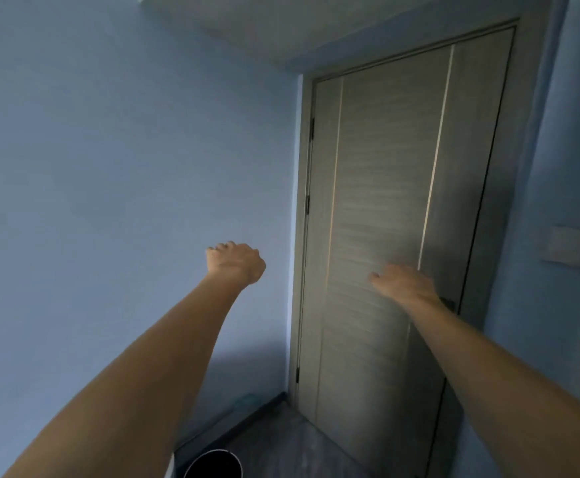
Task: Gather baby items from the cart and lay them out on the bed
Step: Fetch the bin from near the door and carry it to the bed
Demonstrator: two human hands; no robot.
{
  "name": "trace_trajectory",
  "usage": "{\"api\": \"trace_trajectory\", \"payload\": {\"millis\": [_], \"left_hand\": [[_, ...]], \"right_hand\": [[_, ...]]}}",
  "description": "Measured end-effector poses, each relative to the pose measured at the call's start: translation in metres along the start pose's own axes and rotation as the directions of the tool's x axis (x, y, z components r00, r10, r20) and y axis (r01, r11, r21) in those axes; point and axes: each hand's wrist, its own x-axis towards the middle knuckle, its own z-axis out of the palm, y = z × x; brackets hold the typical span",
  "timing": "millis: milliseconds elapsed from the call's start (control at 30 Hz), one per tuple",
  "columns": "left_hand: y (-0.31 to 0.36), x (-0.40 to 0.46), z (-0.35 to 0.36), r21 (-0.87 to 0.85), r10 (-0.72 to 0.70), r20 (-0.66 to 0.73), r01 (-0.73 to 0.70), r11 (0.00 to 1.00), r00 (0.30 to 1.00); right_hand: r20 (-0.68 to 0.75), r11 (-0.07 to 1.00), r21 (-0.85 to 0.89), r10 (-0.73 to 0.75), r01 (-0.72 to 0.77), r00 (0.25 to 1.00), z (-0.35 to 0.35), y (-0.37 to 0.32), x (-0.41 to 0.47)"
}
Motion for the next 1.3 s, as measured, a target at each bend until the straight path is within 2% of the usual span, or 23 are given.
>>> {"api": "trace_trajectory", "payload": {"millis": [300, 533, 700, 800, 933, 1000, 1100, 1167, 1233, 1300], "left_hand": [[-0.035, 0.164, 0.148, -0.061, -0.038, 0.135, 0.047, 0.997, 0.990], [-0.094, 0.262, 0.280, -0.120, -0.067, 0.314, 0.109, 0.987, 0.947], [-0.126, 0.309, 0.380, -0.060, -0.098, 0.460, 0.141, 0.988, 0.883], [-0.132, 0.326, 0.443, -0.056, -0.105, 0.538, 0.159, 0.986, 0.837], [-0.134, 0.331, 0.533, -0.095, -0.061, 0.637, 0.157, 0.983, 0.769], [-0.129, 0.323, 0.578, -0.154, -0.057, 0.689, 0.223, 0.963, 0.722], [-0.113, 0.308, 0.642, -0.292, -0.059, 0.759, 0.420, 0.859, 0.648], [-0.106, 0.295, 0.687, -0.389, -0.122, 0.788, 0.642, 0.660, 0.603], [-0.104, 0.275, 0.738, -0.401, -0.231, 0.796, 0.773, 0.491, 0.559], [-0.107, 0.248, 0.794, -0.364, -0.308, 0.804, 0.830, 0.423, 0.510]], "right_hand": [[0.135, 1.000, 0.019, -0.016, 0.014, 0.991, 0.132, -0.062, 0.145], [0.404, 0.994, 0.106, -0.048, 0.005, 0.913, 0.278, -0.110, 0.239], [0.574, 0.989, 0.144, -0.093, 0.011, 0.814, 0.389, -0.136, 0.294], [0.655, 0.987, 0.146, -0.145, 0.064, 0.742, 0.451, -0.151, 0.332], [0.753, 0.950, 0.235, -0.312, 0.206, 0.579, 0.534, -0.171, 0.378], [0.789, 0.920, 0.289, -0.386, 0.267, 0.478, 0.580, -0.182, 0.393], [0.843, 0.895, 0.349, -0.430, 0.279, 0.322, 0.655, -0.186, 0.400], [0.860, 0.882, 0.370, -0.444, 0.293, 0.250, 0.711, -0.185, 0.397], [0.865, 0.869, 0.398, -0.462, 0.294, 0.196, 0.771, -0.183, 0.388], [0.864, 0.854, 0.424, -0.481, 0.300, 0.147, 0.834, -0.181, 0.374]]}}
